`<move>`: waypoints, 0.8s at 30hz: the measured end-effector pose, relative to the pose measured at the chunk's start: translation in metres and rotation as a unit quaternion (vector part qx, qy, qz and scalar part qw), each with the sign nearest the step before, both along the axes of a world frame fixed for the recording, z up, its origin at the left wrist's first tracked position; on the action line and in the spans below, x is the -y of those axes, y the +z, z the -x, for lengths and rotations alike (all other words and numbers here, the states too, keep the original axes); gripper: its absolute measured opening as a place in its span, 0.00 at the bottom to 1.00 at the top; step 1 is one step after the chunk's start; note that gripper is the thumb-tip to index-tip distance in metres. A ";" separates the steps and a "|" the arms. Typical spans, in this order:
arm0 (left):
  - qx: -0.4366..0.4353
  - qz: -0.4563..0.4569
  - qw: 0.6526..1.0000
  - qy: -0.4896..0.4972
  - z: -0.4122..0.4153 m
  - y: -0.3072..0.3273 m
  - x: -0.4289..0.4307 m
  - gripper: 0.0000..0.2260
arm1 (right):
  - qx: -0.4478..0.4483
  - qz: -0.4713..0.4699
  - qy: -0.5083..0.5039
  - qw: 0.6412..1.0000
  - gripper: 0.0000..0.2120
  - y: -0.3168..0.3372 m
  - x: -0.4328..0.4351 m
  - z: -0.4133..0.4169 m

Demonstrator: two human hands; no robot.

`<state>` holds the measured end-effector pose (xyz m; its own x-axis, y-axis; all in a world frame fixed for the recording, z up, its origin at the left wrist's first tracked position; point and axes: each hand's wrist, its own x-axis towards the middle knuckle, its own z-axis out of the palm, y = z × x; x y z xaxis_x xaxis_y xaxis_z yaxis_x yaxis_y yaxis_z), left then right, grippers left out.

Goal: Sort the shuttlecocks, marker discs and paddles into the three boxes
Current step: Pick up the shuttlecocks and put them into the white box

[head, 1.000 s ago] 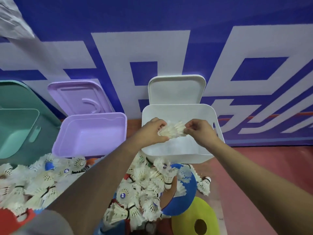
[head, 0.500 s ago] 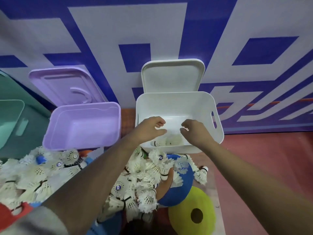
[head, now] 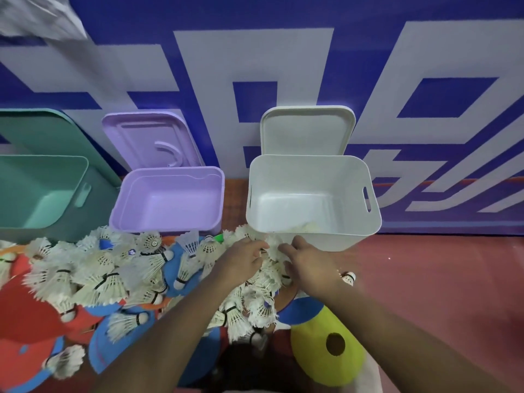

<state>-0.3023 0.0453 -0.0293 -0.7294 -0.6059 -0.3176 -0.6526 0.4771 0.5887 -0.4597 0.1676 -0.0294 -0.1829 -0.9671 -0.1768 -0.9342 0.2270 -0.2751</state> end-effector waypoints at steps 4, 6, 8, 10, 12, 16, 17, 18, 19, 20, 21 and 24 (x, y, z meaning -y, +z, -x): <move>-0.018 0.024 0.999 -0.014 0.001 -0.008 -0.009 0.18 | -0.026 0.014 0.000 1.000 0.15 -0.014 0.005 -0.001; -0.053 0.016 0.998 -0.003 0.000 -0.004 -0.011 0.19 | -0.005 0.060 -0.011 0.998 0.08 -0.013 0.003 0.000; -0.089 -0.005 0.996 0.027 -0.003 0.001 -0.013 0.24 | 0.074 0.128 -0.048 0.988 0.04 -0.003 -0.001 0.000; -0.126 -0.060 0.987 0.074 -0.008 0.003 -0.013 0.31 | 0.213 0.177 -0.110 0.955 0.04 0.015 -0.005 -0.003; -0.159 -0.123 0.974 0.101 -0.013 0.005 -0.014 0.35 | 0.357 0.184 -0.175 0.899 0.04 0.032 -0.008 -0.008; -0.184 -0.158 0.966 0.090 -0.018 0.003 -0.014 0.21 | 0.508 0.162 -0.216 0.818 0.05 0.044 -0.013 -0.017; -0.186 -0.159 0.965 0.095 -0.020 0.003 -0.014 0.18 | 0.513 0.159 -0.225 0.813 0.06 0.043 -0.014 -0.018; -0.189 -0.163 0.963 0.106 -0.023 0.001 -0.013 0.16 | 0.512 0.157 -0.238 0.811 0.08 0.041 -0.016 -0.019; -0.189 -0.164 0.961 0.120 -0.027 0.001 -0.012 0.16 | 0.489 0.148 -0.254 0.821 0.10 0.037 -0.018 -0.018; -0.193 -0.164 0.958 0.133 -0.031 -0.002 -0.010 0.15 | 0.430 0.130 -0.262 0.854 0.11 0.032 -0.019 -0.018; -0.193 -0.164 0.956 0.147 -0.037 -0.004 -0.008 0.14 | 0.337 0.098 -0.255 0.901 0.14 0.025 -0.020 -0.017; -0.166 -0.136 0.964 0.158 -0.055 -0.005 -0.006 0.12 | 0.141 -0.007 -0.204 0.969 0.21 0.007 -0.018 -0.021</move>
